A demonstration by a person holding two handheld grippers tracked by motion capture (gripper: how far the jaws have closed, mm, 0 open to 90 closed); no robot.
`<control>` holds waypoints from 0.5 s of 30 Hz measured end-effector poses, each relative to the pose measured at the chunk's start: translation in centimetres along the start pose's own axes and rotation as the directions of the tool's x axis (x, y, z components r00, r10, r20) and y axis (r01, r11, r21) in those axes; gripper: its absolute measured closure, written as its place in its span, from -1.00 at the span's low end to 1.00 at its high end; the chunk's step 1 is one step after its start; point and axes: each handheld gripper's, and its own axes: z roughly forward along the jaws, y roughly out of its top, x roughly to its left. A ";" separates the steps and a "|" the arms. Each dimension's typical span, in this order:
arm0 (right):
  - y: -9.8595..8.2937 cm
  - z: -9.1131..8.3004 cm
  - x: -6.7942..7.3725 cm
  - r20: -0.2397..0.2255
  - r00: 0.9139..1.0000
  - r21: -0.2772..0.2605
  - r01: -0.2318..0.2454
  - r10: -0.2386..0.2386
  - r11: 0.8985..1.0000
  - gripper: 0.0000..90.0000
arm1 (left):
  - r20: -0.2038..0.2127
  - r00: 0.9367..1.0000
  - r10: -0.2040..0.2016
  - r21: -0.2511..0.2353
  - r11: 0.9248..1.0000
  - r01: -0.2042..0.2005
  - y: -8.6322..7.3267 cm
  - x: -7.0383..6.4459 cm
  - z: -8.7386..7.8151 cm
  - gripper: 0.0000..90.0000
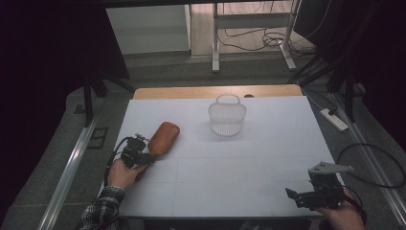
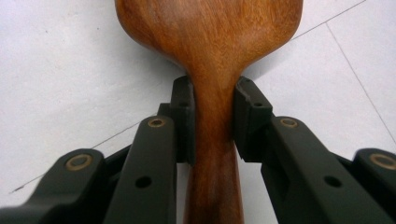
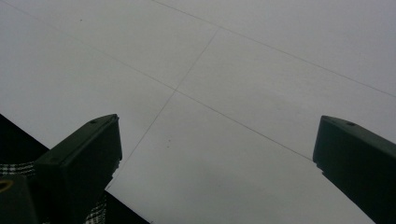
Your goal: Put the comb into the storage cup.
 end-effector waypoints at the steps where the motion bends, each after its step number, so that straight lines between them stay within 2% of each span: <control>1: 0.0 0.0 0.0 0.000 1.000 0.000 0.000 0.000 1.000 -0.97 | -0.003 1.000 0.000 -0.004 1.000 0.000 0.0 0.0 0.0 0.60; 9: 0.0 0.0 0.0 0.001 1.000 -0.002 0.000 0.000 1.000 -0.97 | 0.000 1.000 0.001 -0.023 1.000 -0.001 -0.1 0.0 -0.4 0.60; 15: 0.0 0.0 0.0 0.002 1.000 -0.001 -0.003 0.003 1.000 -0.97 | 0.008 1.000 -0.003 -0.060 0.998 0.003 -0.2 0.1 -0.8 0.60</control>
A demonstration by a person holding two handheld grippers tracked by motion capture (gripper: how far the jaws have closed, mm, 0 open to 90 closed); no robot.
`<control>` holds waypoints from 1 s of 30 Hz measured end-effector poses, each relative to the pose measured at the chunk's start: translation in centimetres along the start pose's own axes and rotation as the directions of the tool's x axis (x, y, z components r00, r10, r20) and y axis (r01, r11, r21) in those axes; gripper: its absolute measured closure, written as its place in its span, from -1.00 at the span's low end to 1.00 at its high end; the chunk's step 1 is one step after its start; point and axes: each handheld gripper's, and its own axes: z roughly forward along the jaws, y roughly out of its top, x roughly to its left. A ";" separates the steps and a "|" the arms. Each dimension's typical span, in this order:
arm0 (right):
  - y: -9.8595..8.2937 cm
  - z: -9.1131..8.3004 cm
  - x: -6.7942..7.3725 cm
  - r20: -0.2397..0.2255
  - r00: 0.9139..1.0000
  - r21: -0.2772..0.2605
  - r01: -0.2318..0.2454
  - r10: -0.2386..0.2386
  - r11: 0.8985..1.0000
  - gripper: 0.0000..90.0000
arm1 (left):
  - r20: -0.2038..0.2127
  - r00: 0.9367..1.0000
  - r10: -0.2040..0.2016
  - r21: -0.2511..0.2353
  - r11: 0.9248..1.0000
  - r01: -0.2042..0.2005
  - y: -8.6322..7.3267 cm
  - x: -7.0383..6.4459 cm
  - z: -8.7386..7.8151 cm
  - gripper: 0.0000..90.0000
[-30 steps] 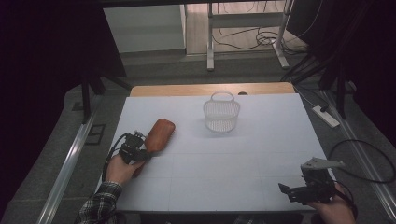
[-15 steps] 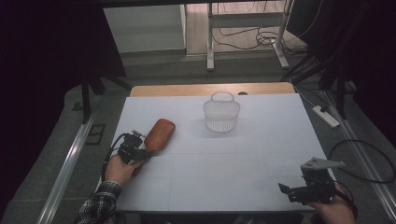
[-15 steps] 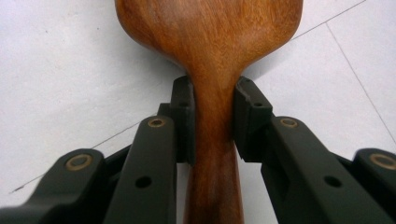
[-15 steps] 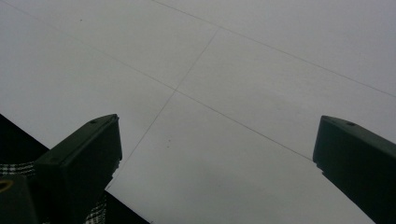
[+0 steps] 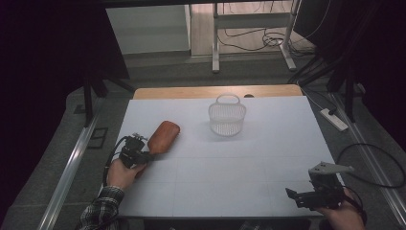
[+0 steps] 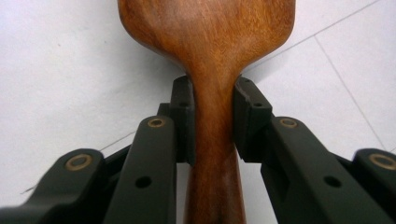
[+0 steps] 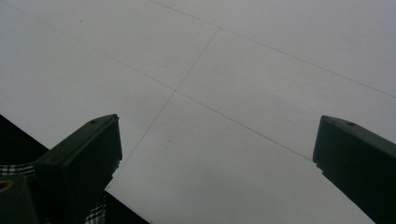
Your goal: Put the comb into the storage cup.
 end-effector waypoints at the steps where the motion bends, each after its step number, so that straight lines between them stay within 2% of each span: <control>1: 0.0 0.0 0.0 0.000 1.000 0.000 -0.001 0.001 1.000 -0.97 | -0.001 1.000 -0.003 -0.007 1.000 0.003 0.0 0.0 -0.1 0.60; 12: 0.0 -0.1 0.0 0.003 1.000 -0.009 0.002 -0.002 1.000 -0.97 | 0.037 0.999 0.012 -0.071 0.997 -0.009 -0.2 -0.3 -1.1 0.60; 18: -0.1 -0.3 0.1 0.003 1.000 -0.029 0.007 -0.007 1.000 -0.98 | 0.062 0.998 0.029 -0.096 0.995 -0.023 -0.5 -1.1 -1.7 0.60; 30: -0.1 -0.6 0.2 -0.003 1.000 -0.059 0.028 -0.028 0.998 -1.00 | 0.089 0.994 0.069 -0.134 0.989 -0.057 -0.6 -2.3 -2.5 0.60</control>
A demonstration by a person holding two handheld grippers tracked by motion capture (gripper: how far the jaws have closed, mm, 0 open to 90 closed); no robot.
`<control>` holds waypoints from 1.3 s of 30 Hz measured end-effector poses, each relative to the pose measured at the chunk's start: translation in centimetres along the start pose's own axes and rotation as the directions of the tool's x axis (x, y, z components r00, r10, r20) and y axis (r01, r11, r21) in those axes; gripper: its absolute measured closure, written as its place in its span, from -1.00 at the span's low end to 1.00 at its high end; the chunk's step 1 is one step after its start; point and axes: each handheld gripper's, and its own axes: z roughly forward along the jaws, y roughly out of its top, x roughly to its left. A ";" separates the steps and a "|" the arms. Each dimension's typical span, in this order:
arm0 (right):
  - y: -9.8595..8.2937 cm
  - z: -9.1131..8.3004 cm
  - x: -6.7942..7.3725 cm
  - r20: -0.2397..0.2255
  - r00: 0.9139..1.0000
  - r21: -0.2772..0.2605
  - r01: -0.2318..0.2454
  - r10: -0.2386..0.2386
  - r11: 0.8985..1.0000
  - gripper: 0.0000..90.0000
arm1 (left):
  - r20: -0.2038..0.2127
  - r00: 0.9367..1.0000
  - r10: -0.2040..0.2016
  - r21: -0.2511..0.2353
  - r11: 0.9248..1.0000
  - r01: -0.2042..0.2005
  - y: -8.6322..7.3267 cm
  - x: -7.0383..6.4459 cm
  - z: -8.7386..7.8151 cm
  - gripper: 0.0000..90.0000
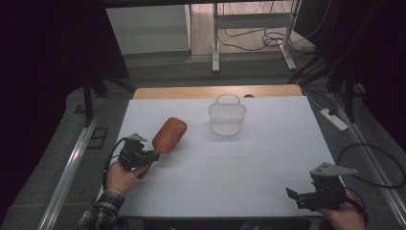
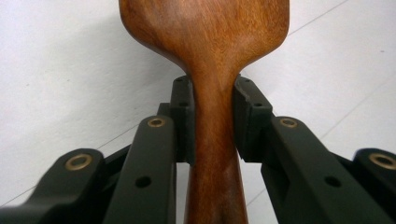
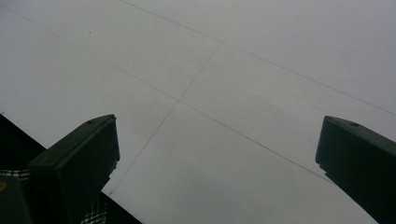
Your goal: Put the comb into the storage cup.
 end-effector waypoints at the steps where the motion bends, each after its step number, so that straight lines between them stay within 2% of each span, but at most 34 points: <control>1: 0.0 0.0 0.0 -0.001 1.000 -0.002 0.002 -0.002 1.000 -1.00 | 0.002 1.000 0.001 -0.006 1.000 -0.001 0.0 -0.1 -0.1 0.60; 5: 0.1 -0.1 0.1 -0.005 1.000 -0.023 0.013 -0.013 1.000 -1.00 | 0.014 1.000 -0.003 -0.030 1.000 0.003 -0.1 -0.5 -0.5 0.60; 14: 0.7 -0.1 0.1 -0.038 0.998 -0.078 0.038 -0.041 0.996 -1.00 | 0.029 1.000 0.010 -0.046 0.999 -0.008 -0.4 -1.6 -1.1 0.60; 17: 0.9 0.0 0.1 -0.067 0.997 -0.080 0.043 -0.048 0.996 -1.00 | 0.031 0.999 0.008 -0.053 0.999 -0.006 -0.5 -1.9 -1.2 0.60; 20: 1.2 0.3 0.5 -0.076 0.994 -0.074 0.076 -0.082 0.994 -1.00 | 0.040 0.999 0.008 -0.059 0.998 -0.005 -0.6 -2.3 -1.4 0.60; 23: 1.4 0.3 0.6 -0.082 0.992 -0.073 0.085 -0.091 0.994 -1.00 | 0.040 0.999 0.014 -0.063 0.998 -0.012 -0.7 -2.6 -1.5 0.60; 32: 2.6 0.6 0.6 -0.123 0.989 -0.120 0.064 -0.079 0.991 -1.00 | 0.057 0.998 0.040 -0.098 0.995 -0.034 -0.7 -3.7 -2.0 0.60; 34: 2.9 0.8 0.5 -0.147 0.987 -0.126 0.048 -0.066 0.991 -1.00 | 0.062 0.997 0.050 -0.106 0.993 -0.043 -0.6 -3.9 -2.1 0.60; 36: 3.4 0.9 0.6 -0.201 0.978 -0.146 0.030 -0.059 0.989 -1.00 | 0.065 0.996 0.059 -0.112 0.992 -0.052 -0.6 -4.1 -2.1 0.60; 39: 4.0 1.2 1.0 -0.217 0.973 -0.156 0.045 -0.078 0.987 -1.00 | 0.072 0.995 0.071 -0.118 0.991 -0.062 -0.4 -4.3 -2.1 0.60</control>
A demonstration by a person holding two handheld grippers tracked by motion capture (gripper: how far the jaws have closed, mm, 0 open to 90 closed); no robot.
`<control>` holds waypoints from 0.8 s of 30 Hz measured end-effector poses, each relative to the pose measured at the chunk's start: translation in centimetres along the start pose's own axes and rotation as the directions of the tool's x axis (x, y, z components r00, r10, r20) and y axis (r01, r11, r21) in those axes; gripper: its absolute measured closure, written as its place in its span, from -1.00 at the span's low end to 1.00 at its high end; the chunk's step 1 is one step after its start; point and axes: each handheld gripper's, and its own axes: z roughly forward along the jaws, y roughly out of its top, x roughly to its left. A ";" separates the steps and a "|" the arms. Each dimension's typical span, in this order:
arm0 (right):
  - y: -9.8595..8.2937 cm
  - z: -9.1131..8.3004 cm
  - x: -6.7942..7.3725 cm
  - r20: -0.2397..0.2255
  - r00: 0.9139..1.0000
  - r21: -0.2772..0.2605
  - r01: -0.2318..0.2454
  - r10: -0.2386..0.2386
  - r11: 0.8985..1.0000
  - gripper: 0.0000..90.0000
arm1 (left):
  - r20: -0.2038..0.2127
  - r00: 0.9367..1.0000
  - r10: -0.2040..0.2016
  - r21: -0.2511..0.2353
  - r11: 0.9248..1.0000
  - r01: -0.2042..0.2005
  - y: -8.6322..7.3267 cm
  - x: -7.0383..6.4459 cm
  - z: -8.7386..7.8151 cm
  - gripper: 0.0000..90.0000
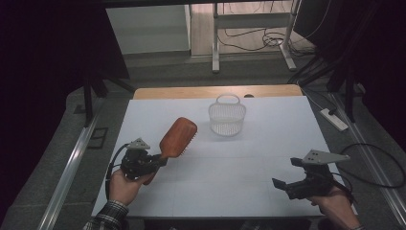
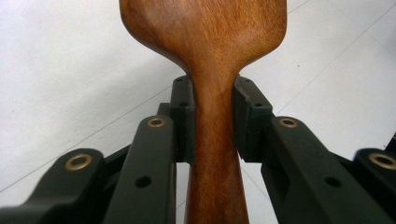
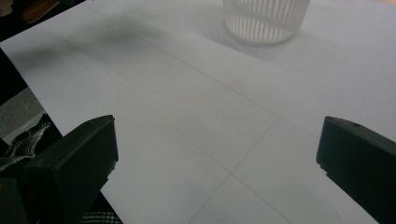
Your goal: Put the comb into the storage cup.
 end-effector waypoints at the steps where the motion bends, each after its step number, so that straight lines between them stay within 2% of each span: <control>1: 0.2 0.2 0.1 0.001 1.000 0.003 0.002 -0.002 1.000 -1.00 | 0.003 1.000 -0.001 -0.002 1.000 0.001 0.0 -0.1 0.0 0.60; 6: 0.9 1.3 0.5 -0.009 1.000 -0.008 0.006 -0.006 1.000 -1.00 | 0.019 1.000 0.018 -0.009 1.000 -0.018 0.3 -0.7 0.1 0.60; 11: 1.6 2.2 0.5 -0.036 0.999 -0.016 -0.016 0.015 1.000 -1.00 | 0.036 0.999 0.032 -0.018 0.999 -0.032 0.6 -1.2 0.3 0.60; 24: 3.3 4.6 1.3 -0.089 0.996 -0.005 -0.028 0.028 1.000 -1.00 | 0.076 0.995 0.069 -0.028 0.997 -0.067 1.4 -2.7 1.1 0.60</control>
